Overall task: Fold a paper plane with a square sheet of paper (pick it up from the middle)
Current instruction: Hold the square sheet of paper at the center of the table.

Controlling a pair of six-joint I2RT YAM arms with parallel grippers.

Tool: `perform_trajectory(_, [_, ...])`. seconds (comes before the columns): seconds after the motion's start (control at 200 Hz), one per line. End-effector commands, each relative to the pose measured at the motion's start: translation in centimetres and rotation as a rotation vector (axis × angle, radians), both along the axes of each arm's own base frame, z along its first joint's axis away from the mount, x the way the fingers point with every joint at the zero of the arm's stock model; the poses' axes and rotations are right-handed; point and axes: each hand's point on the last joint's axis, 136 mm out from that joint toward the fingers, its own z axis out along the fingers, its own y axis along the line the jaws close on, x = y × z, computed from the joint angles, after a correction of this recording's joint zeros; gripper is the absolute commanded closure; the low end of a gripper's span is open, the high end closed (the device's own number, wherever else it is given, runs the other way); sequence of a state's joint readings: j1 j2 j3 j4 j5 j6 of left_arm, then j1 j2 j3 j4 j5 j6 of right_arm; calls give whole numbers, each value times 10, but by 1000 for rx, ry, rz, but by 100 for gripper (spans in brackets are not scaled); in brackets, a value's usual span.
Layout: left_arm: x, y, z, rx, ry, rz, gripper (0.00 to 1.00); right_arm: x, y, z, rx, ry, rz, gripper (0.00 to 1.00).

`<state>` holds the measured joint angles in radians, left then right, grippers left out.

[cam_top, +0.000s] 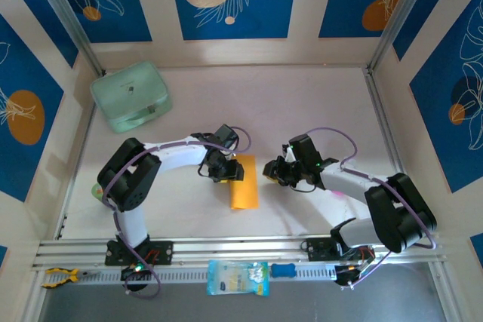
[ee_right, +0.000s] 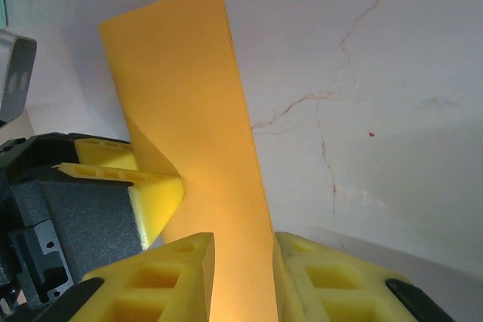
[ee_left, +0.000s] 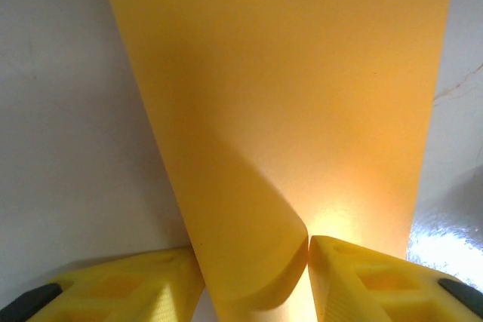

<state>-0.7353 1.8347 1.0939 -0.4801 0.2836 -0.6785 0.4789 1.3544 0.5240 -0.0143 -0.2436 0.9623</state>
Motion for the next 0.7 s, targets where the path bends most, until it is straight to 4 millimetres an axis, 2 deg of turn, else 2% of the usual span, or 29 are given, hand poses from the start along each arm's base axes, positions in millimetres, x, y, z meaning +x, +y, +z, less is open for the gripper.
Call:
perform_trajectory(0.0, [-5, 26, -40, 144, 8, 2, 53, 3, 9, 7, 23, -9, 31, 73])
perform_trajectory(0.14, [-5, 26, -40, 142, 8, 2, 53, 4, 14, 9, 29, -13, 49, 77])
perform_trajectory(0.37, [-5, 26, -40, 144, 9, 4, 53, 4, 34, 5, 15, -18, 113, 100])
perform_trajectory(0.695, [-7, 27, -43, 145, 12, 5, 53, 3, 53, -6, -34, -18, 162, 100])
